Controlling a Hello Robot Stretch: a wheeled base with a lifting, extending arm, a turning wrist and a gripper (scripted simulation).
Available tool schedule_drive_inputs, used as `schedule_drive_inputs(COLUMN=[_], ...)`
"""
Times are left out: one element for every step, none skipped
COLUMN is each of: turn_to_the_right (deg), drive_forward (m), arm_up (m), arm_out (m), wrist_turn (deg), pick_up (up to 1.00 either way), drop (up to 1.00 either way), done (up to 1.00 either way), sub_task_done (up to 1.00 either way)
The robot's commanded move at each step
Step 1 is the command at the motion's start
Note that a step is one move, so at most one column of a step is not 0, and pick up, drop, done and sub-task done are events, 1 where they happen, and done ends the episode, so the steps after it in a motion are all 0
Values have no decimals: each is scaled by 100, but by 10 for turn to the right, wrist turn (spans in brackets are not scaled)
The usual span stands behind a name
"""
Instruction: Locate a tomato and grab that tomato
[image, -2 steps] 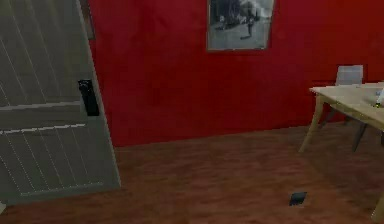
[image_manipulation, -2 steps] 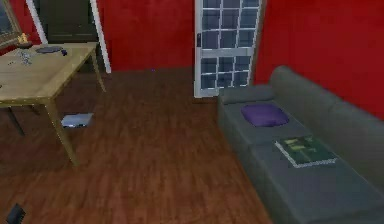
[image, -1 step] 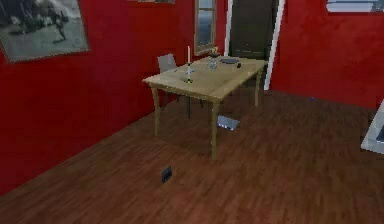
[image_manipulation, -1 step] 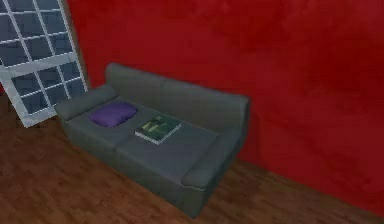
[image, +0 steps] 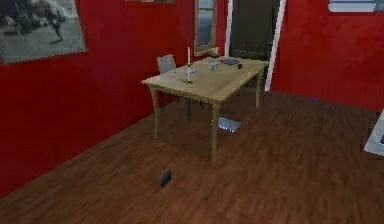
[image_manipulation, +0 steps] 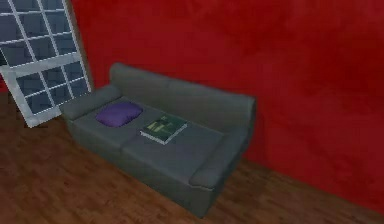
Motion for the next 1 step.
schedule_drive_inputs(turn_to_the_right=[-450], drive_forward=[0], arm_up=[0], arm_out=[0], wrist_turn=[0], pick_up=[0], drop=[0], done=[0], sub_task_done=[0])
